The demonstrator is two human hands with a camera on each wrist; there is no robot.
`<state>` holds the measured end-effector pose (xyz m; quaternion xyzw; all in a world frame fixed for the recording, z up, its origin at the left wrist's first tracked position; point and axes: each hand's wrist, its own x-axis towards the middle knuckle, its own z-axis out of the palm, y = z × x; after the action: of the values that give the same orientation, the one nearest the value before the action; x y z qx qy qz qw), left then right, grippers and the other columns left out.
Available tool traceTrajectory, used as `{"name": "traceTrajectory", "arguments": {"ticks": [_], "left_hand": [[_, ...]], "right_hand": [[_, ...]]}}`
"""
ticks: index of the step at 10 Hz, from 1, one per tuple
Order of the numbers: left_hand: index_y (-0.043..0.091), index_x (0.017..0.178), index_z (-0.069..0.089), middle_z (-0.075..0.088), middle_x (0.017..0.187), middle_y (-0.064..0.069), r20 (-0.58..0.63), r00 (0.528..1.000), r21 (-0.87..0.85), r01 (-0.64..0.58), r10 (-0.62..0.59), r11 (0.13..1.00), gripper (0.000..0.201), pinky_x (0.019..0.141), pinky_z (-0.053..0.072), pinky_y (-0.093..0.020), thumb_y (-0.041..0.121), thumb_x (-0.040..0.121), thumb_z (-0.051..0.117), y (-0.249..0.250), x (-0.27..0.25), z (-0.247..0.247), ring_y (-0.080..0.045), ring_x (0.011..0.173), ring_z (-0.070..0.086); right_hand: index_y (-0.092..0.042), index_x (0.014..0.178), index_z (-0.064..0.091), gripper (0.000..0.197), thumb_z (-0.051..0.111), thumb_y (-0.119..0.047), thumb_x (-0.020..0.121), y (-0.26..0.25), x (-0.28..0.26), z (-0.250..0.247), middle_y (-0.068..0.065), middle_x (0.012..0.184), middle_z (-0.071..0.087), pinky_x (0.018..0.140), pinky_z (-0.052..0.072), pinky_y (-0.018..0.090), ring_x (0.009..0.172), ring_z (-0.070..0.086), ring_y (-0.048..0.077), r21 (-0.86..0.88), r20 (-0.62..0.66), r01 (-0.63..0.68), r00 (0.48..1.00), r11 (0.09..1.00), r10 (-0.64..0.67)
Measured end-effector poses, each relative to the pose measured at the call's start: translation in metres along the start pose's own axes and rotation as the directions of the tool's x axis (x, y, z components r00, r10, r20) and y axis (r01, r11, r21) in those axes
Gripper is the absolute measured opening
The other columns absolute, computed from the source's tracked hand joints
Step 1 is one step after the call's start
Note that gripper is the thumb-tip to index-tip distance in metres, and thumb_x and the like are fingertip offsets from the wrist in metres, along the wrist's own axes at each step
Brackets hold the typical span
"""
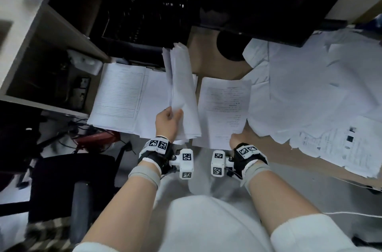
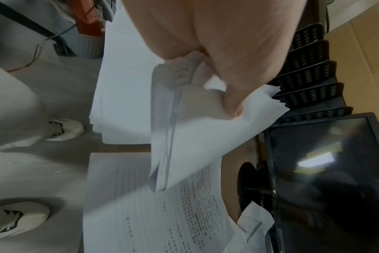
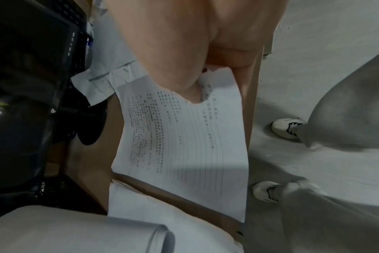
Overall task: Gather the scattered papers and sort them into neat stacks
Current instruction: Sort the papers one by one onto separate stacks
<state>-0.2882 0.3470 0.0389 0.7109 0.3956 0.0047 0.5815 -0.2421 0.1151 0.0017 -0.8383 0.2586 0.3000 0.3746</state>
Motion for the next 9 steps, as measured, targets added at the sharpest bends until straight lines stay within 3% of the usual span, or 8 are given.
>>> {"name": "traceTrajectory", "arguments": {"ticks": [1,3,4,5,6,7,8,9], "left_hand": [[0.015,0.086,0.07,0.069,0.086,-0.008,-0.017,1.0,-0.004,0.003,-0.003,1.0,0.036,0.089,0.055,-0.054,0.049,0.075,0.068,0.004,0.0,-0.005,-0.019,0.079,0.06],[0.027,0.078,0.071,0.074,0.09,-0.007,0.044,0.999,-0.019,0.027,-0.026,0.999,0.013,0.09,0.056,-0.049,0.04,0.079,0.071,0.005,0.017,-0.001,-0.027,0.083,0.067],[0.017,0.076,0.064,0.061,0.078,-0.004,0.14,0.988,-0.025,0.071,-0.067,0.997,0.032,0.078,0.053,-0.042,0.048,0.077,0.072,0.001,0.028,0.01,-0.017,0.074,0.054],[0.015,0.059,0.052,0.05,0.06,0.001,0.237,0.971,-0.029,0.039,-0.031,0.999,0.042,0.064,0.036,-0.033,0.034,0.093,0.067,0.02,0.02,0.021,-0.017,0.062,0.044],[0.016,0.063,0.054,0.055,0.064,-0.002,0.298,0.955,-0.052,0.03,-0.013,0.998,0.04,0.065,0.039,-0.032,0.028,0.1,0.061,0.031,0.016,0.029,-0.017,0.063,0.05],[0.008,0.084,0.072,0.073,0.088,-0.016,0.365,0.93,-0.151,0.097,-0.035,0.984,0.027,0.083,0.053,-0.039,0.022,0.102,0.058,0.042,0.011,0.032,-0.027,0.083,0.068],[0.008,0.086,0.073,0.075,0.085,-0.012,0.391,0.92,-0.183,0.077,0.0,0.98,0.027,0.083,0.054,-0.04,0.018,0.103,0.056,0.043,0.006,0.033,-0.025,0.082,0.069],[0.004,0.094,0.075,0.076,0.094,-0.018,0.406,0.913,-0.136,0.015,0.042,0.991,0.023,0.088,0.054,-0.044,0.017,0.102,0.058,0.038,0.0,0.036,-0.025,0.086,0.069]], "right_hand": [[-0.004,0.137,0.046,0.037,0.044,-0.008,0.1,-0.031,-0.023,-0.005,0.021,0.131,0.053,0.094,0.043,0.036,0.118,0.053,0.035,0.175,0.068,-0.191,0.981,0.966,0.182],[-0.008,0.116,0.059,0.039,0.054,-0.023,0.081,-0.031,-0.01,0.003,0.008,0.098,0.067,0.083,0.057,0.043,0.086,0.065,0.032,-0.047,0.041,-0.076,0.996,0.996,0.078],[-0.019,0.142,0.04,0.07,0.064,-0.033,0.078,-0.047,-0.007,0.001,0.009,0.141,0.047,0.108,0.039,0.047,0.129,0.046,0.032,-0.033,-0.042,-0.039,0.998,0.999,0.038],[-0.025,0.141,0.049,0.057,0.068,-0.029,0.087,-0.081,-0.014,-0.006,0.001,0.145,0.049,0.103,0.041,0.033,0.13,0.049,0.02,0.197,0.163,0.153,0.969,0.968,-0.186],[-0.019,0.141,0.052,0.051,0.067,-0.022,0.092,-0.109,-0.024,-0.01,-0.004,0.134,0.056,0.088,0.046,0.012,0.119,0.055,0.01,0.314,0.315,0.23,0.89,0.921,-0.33],[-0.018,0.143,0.047,0.059,0.07,-0.029,0.09,-0.117,-0.032,-0.013,-0.007,0.134,0.054,0.098,0.045,0.021,0.118,0.055,0.008,0.31,0.355,0.278,0.853,0.909,-0.382],[-0.027,0.123,0.052,0.041,0.073,-0.028,0.088,-0.113,-0.038,-0.015,-0.013,0.115,0.062,0.086,0.048,0.019,0.1,0.061,0.0,0.363,0.427,0.224,0.823,0.904,-0.375],[-0.028,0.105,0.057,0.027,0.075,-0.021,0.086,-0.106,-0.038,-0.014,-0.01,0.105,0.069,0.082,0.052,0.024,0.097,0.066,0.006,0.403,0.436,0.184,0.822,0.896,-0.365]]}}
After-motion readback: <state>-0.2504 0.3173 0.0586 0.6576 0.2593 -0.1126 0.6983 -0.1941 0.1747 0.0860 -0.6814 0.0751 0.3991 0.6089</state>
